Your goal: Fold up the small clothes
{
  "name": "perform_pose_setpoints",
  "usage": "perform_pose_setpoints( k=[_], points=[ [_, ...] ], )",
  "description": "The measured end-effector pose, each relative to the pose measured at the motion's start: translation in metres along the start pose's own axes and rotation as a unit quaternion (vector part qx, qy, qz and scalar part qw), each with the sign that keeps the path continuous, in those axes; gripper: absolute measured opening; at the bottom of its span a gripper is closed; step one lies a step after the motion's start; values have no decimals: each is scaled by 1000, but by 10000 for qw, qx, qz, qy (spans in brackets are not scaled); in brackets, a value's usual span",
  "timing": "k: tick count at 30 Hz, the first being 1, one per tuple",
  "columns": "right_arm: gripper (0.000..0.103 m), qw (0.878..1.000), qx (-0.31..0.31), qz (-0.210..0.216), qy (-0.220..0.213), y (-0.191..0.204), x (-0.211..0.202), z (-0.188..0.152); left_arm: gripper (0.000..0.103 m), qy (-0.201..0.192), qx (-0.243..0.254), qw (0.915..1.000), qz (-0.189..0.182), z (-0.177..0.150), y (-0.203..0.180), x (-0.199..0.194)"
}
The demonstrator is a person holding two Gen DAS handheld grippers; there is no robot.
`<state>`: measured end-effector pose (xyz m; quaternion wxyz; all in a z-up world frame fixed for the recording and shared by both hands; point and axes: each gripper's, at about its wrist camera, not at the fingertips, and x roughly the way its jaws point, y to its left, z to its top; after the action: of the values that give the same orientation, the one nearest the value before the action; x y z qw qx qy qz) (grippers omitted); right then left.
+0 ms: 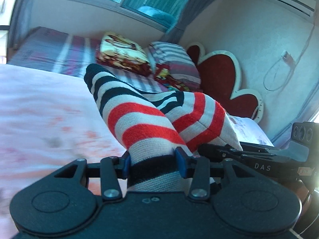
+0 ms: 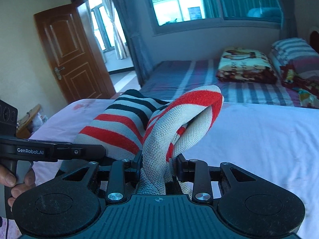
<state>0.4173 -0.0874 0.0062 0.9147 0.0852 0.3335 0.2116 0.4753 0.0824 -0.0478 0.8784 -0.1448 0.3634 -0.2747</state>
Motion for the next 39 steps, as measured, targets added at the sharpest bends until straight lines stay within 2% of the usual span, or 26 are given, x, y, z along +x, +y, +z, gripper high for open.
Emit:
perform_pose_setpoints(
  k=[7,12,14,16,18,20,21,22,24,26,27,28,29,31,33,35,37,39],
  points=[
    [32,9993,-60,370,72,99,64,-22,42,-26,-161,9991,398,-16,64,-64],
    [32,9978,164,551,342,137,108,-45,42,94,-416,9974,582,-34,108,-83],
    [32,9972,283,473,500,137,126,-55,42,227,-558,9957,699,-44,125,-81],
    [32,9964,540,262,600,124,136,-63,46,196,-824,9944,637,-55,141,-82],
    [35,9899,1116,420,769,100,145,-71,50,60,-1021,9933,536,-63,150,-84],
    [40,9845,1443,548,835,86,153,-72,59,-32,-1021,9930,588,-67,151,-87],
    [43,9822,1549,588,886,84,155,-71,72,-46,-1006,9923,727,-67,152,-88],
    [44,9799,1665,598,921,80,156,-67,81,-74,-1009,9913,848,-67,151,-91],
    [55,9807,1727,416,815,76,149,-59,82,-160,-1028,9903,918,-72,155,-105],
    [52,9866,1573,89,436,73,131,-48,63,-318,-1045,9876,1129,-72,157,-124],
    [37,9897,1401,25,281,75,124,-43,40,-424,-944,9871,1219,-70,154,-133],
    [30,9927,1193,69,156,79,117,-38,36,-505,-835,9874,1245,-65,151,-140],
    [24,9948,1012,114,91,84,115,-32,36,-605,-729,9878,1238,-61,146,-143],
    [24,9981,568,207,67,101,119,-27,36,-604,-353,9917,1079,-52,133,-140],
    [19,9993,255,170,218,114,136,-24,36,-441,155,9936,1030,-40,112,-120],
    [15,9987,123,-38,493,119,161,-28,40,-148,491,9925,1111,-35,96,-93],
    [12,9959,77,-253,860,114,184,-40,37,392,510,9869,1482,-36,100,-62],
    [8,9964,174,-289,776,104,186,-47,37,308,256,9881,1487,-39,106,-58]
  ],
)
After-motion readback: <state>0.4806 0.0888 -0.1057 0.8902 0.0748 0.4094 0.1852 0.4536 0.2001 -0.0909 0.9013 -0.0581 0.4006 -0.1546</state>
